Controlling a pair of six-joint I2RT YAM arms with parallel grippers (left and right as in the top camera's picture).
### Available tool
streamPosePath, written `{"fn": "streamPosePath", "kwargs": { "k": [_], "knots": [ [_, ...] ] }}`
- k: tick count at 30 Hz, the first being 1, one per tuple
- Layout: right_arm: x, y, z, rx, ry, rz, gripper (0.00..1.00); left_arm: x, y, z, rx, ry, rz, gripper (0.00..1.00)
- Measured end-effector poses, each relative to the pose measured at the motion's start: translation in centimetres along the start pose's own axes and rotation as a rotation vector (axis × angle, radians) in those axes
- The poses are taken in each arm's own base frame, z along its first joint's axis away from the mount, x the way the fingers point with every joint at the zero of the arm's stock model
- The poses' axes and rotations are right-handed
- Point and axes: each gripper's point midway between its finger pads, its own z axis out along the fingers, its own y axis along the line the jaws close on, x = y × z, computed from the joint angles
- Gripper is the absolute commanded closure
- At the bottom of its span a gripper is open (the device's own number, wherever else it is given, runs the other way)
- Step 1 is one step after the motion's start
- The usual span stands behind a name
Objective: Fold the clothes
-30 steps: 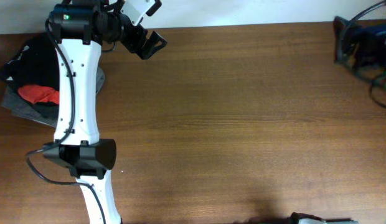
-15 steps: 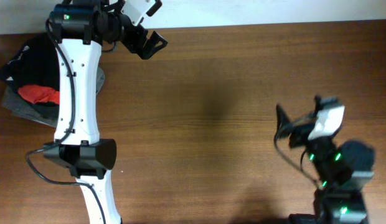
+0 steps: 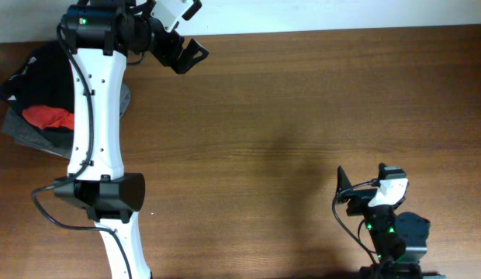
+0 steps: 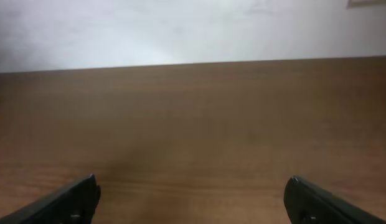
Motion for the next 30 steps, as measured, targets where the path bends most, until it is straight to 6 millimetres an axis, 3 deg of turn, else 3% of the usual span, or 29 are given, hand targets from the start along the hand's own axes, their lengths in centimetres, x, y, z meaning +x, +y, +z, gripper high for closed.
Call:
{"fn": "streamPosePath", "kwargs": {
  "k": [8,15,30],
  "knots": [
    [1.9,-0.2,-0.1,0.007,-0.013,0.0,0.01,0.0,0.0,0.0,0.0,0.0,0.0,0.01],
    [-0.2,0.0,-0.7,0.005,-0.107,-0.016,0.01,0.0,0.0,0.0,0.0,0.0,0.0,0.01],
    [-0.2,0.0,-0.8,0.005,-0.11,-0.016,0.01,0.0,0.0,0.0,0.0,0.0,0.0,0.01]
  ]
}}
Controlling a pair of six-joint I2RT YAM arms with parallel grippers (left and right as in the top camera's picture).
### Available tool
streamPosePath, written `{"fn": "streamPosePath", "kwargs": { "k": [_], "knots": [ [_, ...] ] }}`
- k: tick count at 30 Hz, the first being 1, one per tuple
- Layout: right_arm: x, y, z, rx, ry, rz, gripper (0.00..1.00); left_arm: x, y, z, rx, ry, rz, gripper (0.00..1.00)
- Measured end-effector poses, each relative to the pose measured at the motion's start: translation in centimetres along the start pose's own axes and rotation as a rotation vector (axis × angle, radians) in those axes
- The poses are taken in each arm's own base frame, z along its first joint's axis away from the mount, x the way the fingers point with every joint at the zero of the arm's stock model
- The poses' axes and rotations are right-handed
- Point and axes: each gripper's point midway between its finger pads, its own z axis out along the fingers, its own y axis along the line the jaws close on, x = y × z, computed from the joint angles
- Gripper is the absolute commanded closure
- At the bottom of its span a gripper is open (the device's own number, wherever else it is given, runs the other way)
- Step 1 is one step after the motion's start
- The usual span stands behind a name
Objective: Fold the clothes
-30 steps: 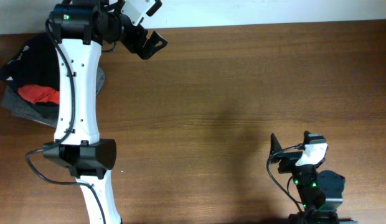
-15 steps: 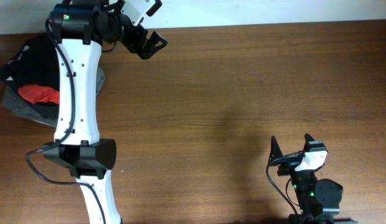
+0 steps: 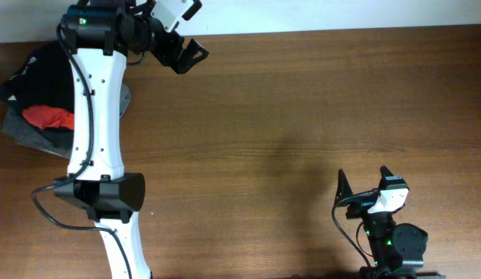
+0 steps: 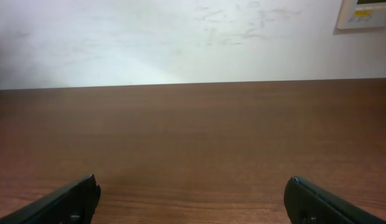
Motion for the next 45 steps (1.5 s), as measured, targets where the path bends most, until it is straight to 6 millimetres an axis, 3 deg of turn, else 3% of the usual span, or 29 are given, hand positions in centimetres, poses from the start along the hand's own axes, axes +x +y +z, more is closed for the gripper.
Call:
{"fn": "streamPosePath", "kwargs": {
  "k": [13,19,22,29,31,34,38,45],
  "knots": [
    [0.0,0.0,0.0,0.0,0.0,0.0,0.01,0.6,0.9,0.0,-0.051,0.037,0.001,0.01],
    [0.0,0.0,0.0,0.0,0.0,0.0,0.01,3.7,0.7,-1.2,-0.103,0.189,-0.033,0.01],
    [0.0,0.0,0.0,0.0,0.0,0.0,0.01,4.4,-0.2,-3.7,-0.136,0.228,-0.036,0.01],
    [0.0,0.0,0.0,0.0,0.0,0.001,0.01,5.1,-4.3,-12.7,-0.254,0.172,-0.013,0.01],
    [0.0,0.0,0.0,0.0,0.0,0.001,0.01,5.9,-5.4,-15.7,-0.318,0.118,-0.01,0.01],
    [0.0,0.0,0.0,0.0,-0.002,0.0,0.01,7.7,-5.8,-17.8,-0.397,0.022,-0.011,0.01],
    [0.0,0.0,0.0,0.001,-0.002,0.0,0.01,9.5,-6.3,-17.8,-0.46,-0.13,0.033,0.01],
    [0.0,-0.1,0.0,0.003,-0.001,0.001,0.01,14.0,-9.6,-14.1,-0.53,-0.386,0.102,0.01]
  ]
}}
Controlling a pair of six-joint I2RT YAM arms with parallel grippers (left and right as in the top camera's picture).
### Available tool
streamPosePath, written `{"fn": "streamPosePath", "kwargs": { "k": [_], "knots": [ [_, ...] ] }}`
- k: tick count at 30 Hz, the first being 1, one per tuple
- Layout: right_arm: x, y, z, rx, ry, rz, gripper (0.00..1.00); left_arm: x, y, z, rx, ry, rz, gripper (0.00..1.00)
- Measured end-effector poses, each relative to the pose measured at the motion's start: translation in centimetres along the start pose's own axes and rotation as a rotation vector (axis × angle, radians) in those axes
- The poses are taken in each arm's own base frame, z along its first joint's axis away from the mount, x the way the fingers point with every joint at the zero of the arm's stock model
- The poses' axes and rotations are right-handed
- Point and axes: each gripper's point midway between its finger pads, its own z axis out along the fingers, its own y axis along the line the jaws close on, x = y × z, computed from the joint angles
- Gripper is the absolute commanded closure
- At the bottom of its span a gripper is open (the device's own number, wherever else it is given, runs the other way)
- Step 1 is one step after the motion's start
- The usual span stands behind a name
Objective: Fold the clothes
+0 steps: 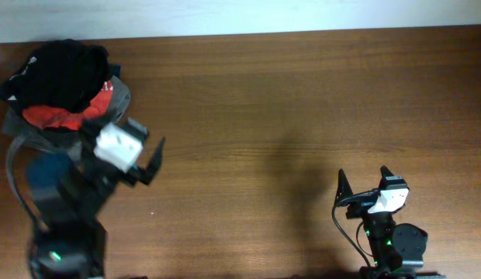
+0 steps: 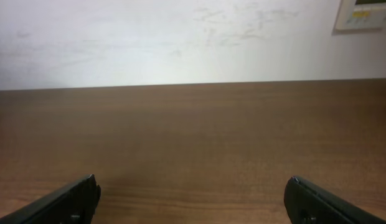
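A pile of clothes lies at the table's far left corner: a crumpled black garment on top, a red one under it, and a grey one at the bottom. My left gripper hovers just right of and in front of the pile; it is blurred, its fingers look spread, and it holds nothing. My right gripper is low at the front right, far from the clothes. In the right wrist view it is wide open over bare wood.
The brown wooden table runs back to a white wall. A white panel is mounted on the wall at the upper right. The left arm's base sits at the front left corner.
The left arm has drawn back from the table's far edge to the front left, uncovering the pile. Its gripper is now beside the pile. The right arm has not moved.
At first the left arm reached over the pile with its gripper at the far edge, and the right gripper pointed slightly downward. Then the right gripper had tilted up to see the wall. Now the left arm is pulled back, and the clothes lie as they did.
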Motion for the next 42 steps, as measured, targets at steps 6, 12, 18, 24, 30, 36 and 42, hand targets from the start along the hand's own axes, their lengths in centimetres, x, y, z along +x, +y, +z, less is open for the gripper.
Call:
{"fn": "streamPosePath", "kwargs": {
  "k": [6,12,18,24,30,36,42],
  "knots": [
    [0.0,0.0,0.0,0.0,-0.001,-0.001,0.01,4.7,-2.0,-0.8,-0.164,-0.151,-0.16,0.01],
    [0.0,0.0,0.0,0.0,-0.001,-0.001,0.01,10.1,-3.0,-1.6,-0.28,-0.135,-0.285,0.01],
    [0.0,0.0,0.0,0.0,-0.001,0.0,0.01,12.0,-2.7,-2.4,-0.371,-0.166,-0.335,0.01],
    [0.0,0.0,0.0,0.0,-0.001,-0.001,0.01,14.7,-3.4,-2.4,-0.389,-0.111,-0.368,0.01],
    [0.0,0.0,0.0,0.0,-0.001,-0.001,0.01,15.5,-3.3,-2.5,-0.409,-0.081,-0.382,0.01],
    [0.0,0.0,0.0,0.0,-0.001,-0.001,0.01,15.6,-3.2,-2.6,-0.418,-0.079,-0.384,0.01],
    [0.0,0.0,0.0,0.0,-0.001,0.0,0.01,15.6,-3.2,-2.6,-0.421,-0.078,-0.385,0.01]
  ]
}}
